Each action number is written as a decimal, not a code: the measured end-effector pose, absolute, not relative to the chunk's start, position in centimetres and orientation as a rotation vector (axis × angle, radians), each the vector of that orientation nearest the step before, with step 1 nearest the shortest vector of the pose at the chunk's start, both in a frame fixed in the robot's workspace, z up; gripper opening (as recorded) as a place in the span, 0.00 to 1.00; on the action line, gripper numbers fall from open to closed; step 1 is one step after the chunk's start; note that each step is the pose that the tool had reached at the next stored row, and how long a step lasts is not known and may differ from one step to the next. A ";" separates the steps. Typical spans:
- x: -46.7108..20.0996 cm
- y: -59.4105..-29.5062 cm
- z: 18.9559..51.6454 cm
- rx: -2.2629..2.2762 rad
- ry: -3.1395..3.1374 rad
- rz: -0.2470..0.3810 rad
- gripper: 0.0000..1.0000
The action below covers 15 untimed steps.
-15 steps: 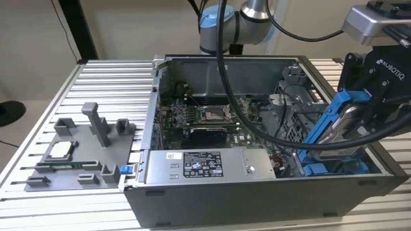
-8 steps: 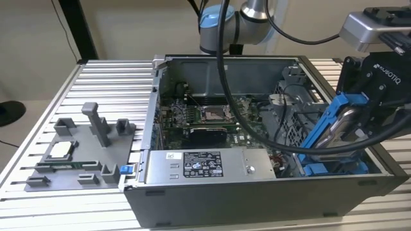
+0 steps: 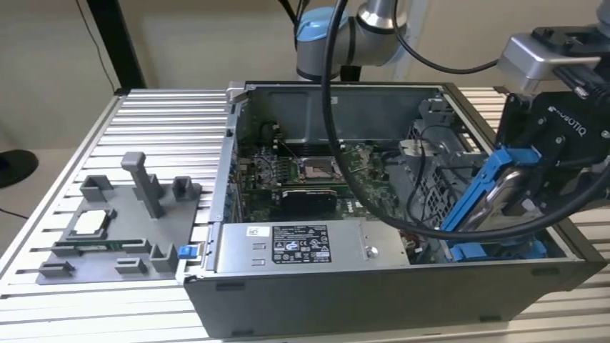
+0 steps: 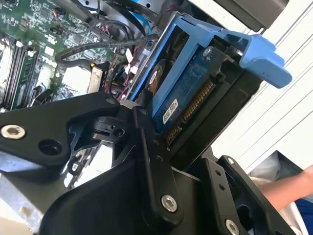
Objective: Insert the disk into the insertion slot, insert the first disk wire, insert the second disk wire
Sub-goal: 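Insert the disk into the insertion slot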
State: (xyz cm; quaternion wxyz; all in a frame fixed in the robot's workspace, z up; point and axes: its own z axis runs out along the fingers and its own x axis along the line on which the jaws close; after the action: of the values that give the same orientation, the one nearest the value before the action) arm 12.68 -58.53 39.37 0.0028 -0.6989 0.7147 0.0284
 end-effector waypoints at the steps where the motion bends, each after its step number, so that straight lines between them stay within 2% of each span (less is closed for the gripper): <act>1: 12.7 -58.5 39.2 -2.192 2.241 0.089 0.00; 15: 12.7 -58.5 37.7 -2.192 2.241 0.089 0.00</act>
State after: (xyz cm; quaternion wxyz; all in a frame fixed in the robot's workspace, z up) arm 12.68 -58.53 37.71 0.0029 -0.6989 0.7147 0.0283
